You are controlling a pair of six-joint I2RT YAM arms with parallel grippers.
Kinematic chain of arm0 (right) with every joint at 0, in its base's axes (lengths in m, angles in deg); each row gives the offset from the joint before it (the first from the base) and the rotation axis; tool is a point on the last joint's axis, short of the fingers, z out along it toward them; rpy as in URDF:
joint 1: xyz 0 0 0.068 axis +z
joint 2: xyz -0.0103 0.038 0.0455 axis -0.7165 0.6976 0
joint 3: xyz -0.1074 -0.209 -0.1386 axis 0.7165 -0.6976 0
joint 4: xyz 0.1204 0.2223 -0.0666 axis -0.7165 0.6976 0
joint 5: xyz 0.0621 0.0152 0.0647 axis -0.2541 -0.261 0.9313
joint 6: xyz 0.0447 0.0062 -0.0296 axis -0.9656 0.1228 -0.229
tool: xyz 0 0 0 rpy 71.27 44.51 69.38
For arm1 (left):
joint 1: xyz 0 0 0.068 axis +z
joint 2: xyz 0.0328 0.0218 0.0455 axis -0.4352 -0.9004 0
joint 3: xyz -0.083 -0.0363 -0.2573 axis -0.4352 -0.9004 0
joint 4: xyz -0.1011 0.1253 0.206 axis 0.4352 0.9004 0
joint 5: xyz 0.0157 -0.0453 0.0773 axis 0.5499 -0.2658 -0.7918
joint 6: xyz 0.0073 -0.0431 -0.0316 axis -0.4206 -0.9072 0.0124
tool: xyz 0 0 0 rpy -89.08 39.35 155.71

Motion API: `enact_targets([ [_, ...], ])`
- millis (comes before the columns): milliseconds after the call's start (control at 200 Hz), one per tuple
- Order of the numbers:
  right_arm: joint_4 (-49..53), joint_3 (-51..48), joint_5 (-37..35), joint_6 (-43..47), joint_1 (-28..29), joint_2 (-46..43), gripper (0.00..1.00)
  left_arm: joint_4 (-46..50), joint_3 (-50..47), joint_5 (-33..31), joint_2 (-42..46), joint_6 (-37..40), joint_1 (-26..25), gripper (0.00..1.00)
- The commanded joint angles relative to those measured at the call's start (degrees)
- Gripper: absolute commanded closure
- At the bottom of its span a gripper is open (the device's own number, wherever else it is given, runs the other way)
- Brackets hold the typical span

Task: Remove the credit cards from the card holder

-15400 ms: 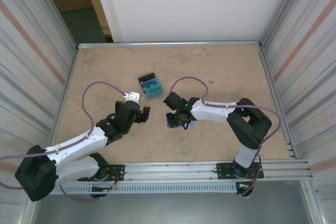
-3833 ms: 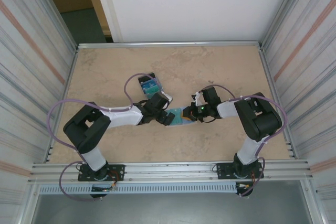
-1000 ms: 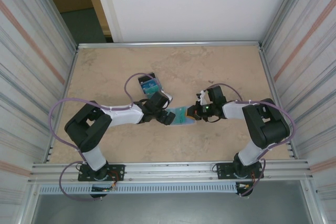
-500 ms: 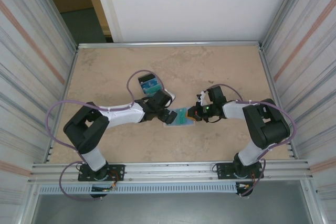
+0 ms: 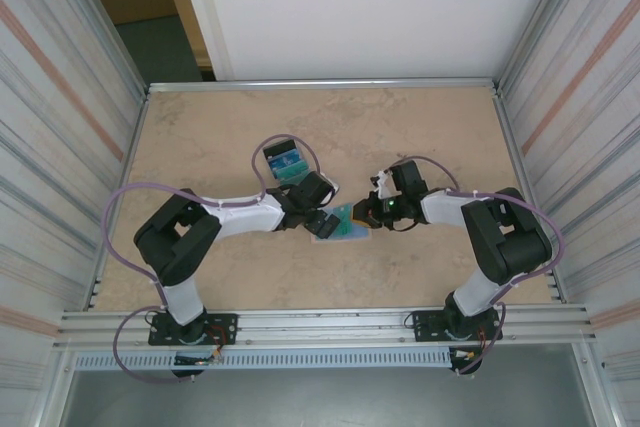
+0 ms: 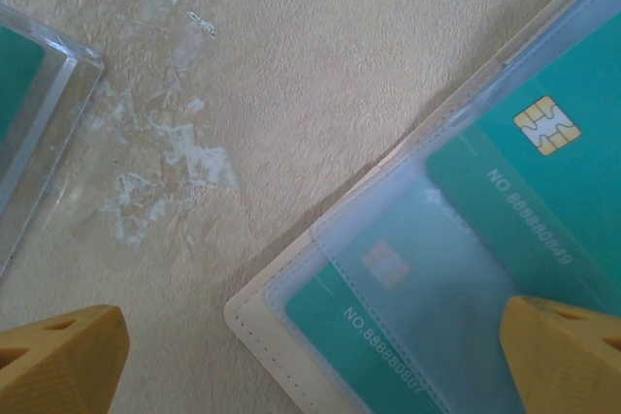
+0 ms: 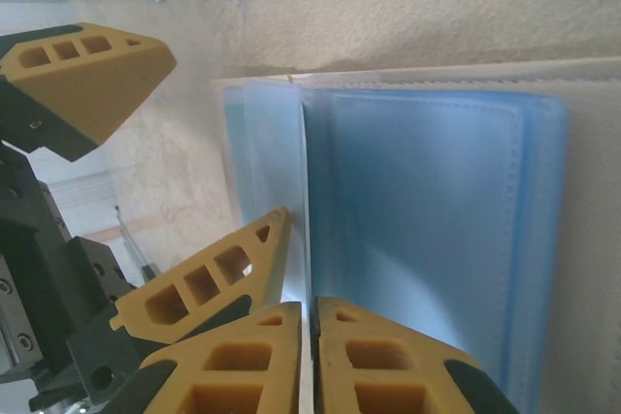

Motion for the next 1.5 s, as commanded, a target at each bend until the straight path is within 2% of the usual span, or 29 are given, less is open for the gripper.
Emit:
enact_targets([
  [0,1.3,1.6,-1.4,0.4,0.9,-0.8,0.84,1.3,-0.1,-0.6,0.1,-0.6,-0.2,0.01],
  [100,1.7,1.9,-2.8,0.2,1.8,-0.8,0.77,1.1,-0.6,-0.5,0.1,-1.0,-0.2,0.01],
  [391,2.3,3.3,-6.2,0.2,4.2,0.2,0.77,0.8,-1.1,-0.6,0.6,-1.4,-0.2,0.01],
  [702,5.1,4.3,-8.7,1.5,4.8,0.2,1.0,0.8,-1.8,-1.4,1.0,-1.7,-0.1,0.01],
  [992,12.2,4.5,-12.8,5.5,4.7,-5.1,1.0,0.9,-4.2,-2.2,3.7,-1.4,0.7,0.01],
  [1213,17.7,6.1,-14.7,9.5,4.7,-10.1,1.0,2.0,-4.7,-2.5,9.2,-1.8,0.7,0.01],
  [1498,23.0,8.8,-16.6,17.6,5.6,-17.6,1.0,1.6,-6.4,-6.6,23.1,-2.4,0.9,0.01],
])
